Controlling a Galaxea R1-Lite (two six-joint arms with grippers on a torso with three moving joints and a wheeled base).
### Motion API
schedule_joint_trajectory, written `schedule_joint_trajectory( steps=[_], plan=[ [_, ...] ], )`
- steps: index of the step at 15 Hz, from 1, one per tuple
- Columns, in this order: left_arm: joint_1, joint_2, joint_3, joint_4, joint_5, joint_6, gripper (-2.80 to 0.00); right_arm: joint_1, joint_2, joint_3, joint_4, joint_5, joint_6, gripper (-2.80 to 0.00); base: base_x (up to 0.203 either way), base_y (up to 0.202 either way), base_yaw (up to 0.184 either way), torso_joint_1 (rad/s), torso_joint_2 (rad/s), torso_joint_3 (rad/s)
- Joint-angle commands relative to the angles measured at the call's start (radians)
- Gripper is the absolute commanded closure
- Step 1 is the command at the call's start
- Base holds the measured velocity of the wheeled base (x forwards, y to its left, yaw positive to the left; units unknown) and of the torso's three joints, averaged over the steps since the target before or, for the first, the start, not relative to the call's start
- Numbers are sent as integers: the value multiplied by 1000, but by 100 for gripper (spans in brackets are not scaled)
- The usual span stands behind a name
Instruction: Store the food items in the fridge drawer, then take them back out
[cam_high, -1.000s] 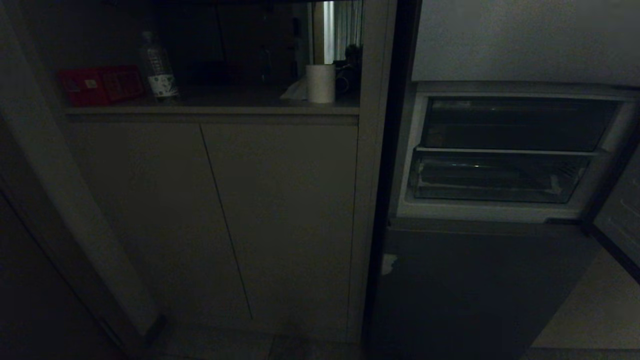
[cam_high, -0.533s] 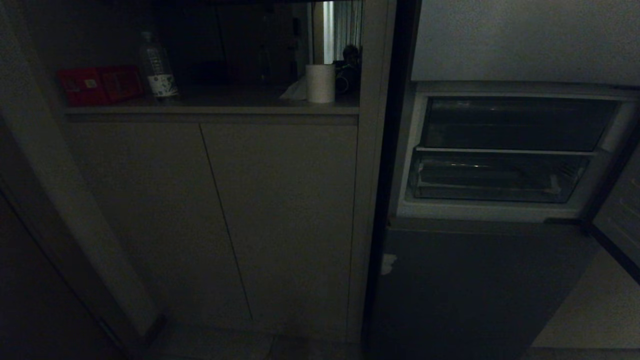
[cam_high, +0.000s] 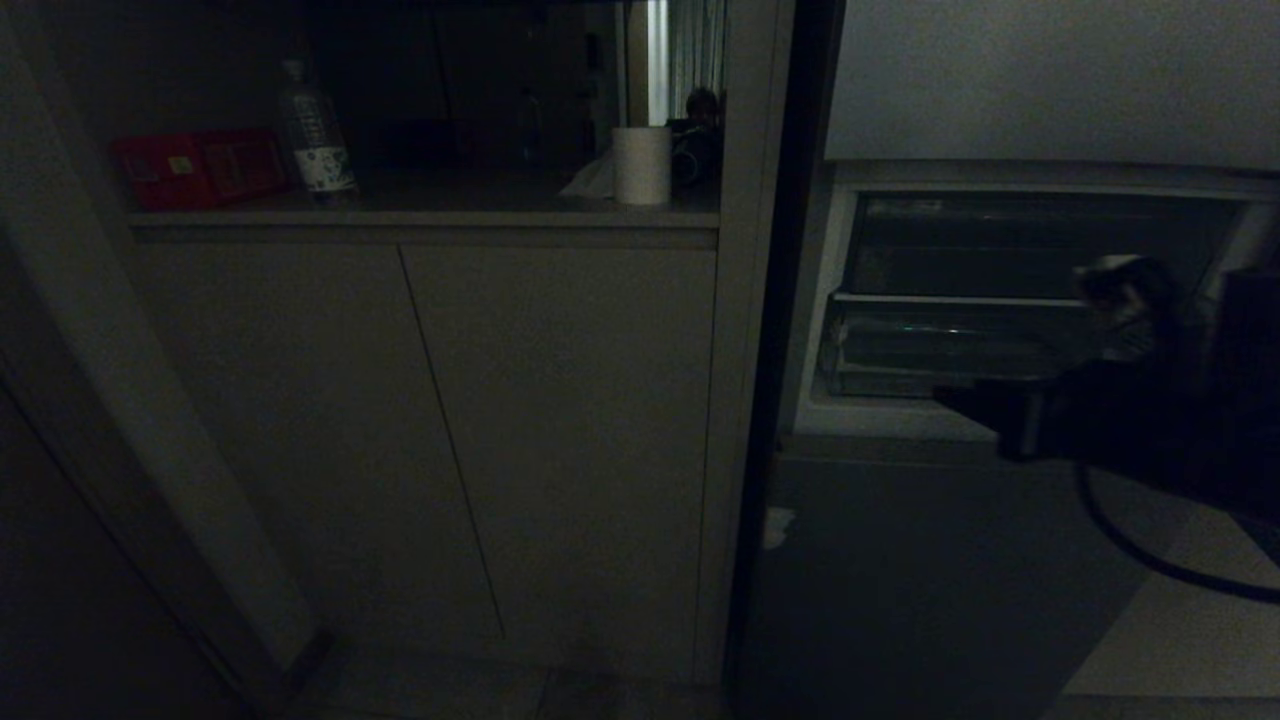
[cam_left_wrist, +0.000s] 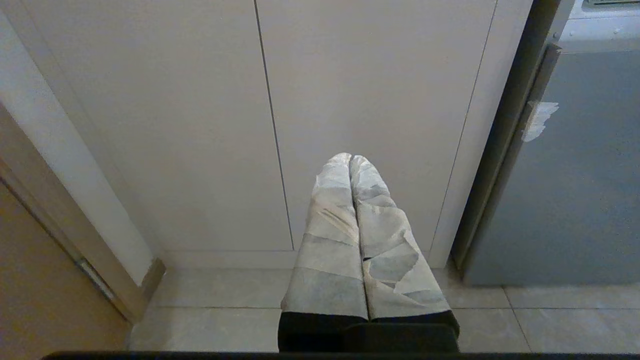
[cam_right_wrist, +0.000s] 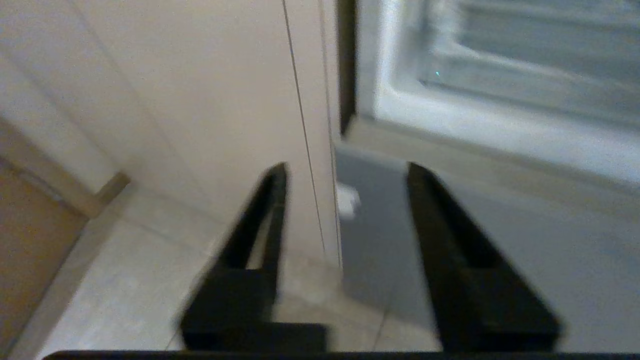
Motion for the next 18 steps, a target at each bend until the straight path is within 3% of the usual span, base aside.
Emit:
schedule_joint_trajectory(
  steps=[1,6,12,18],
  plan=[
    [0,1,0,2,0,-1,0,79,375,-184,-83,-71,-1,-280,0,0,0,0,0,0],
    [0,0,0,2,2,-4,0,123,707,-508,-323,-301,-44,-280,0,0,0,0,0,0],
    [0,0,0,2,2,-2,0,25,684,-494,-337,-325,-43,-280,0,0,0,0,0,0],
    [0,0,0,2,2,-2,0,-9,722,-563,-334,-342,-46,-280,0,0,0,0,0,0]
  ],
)
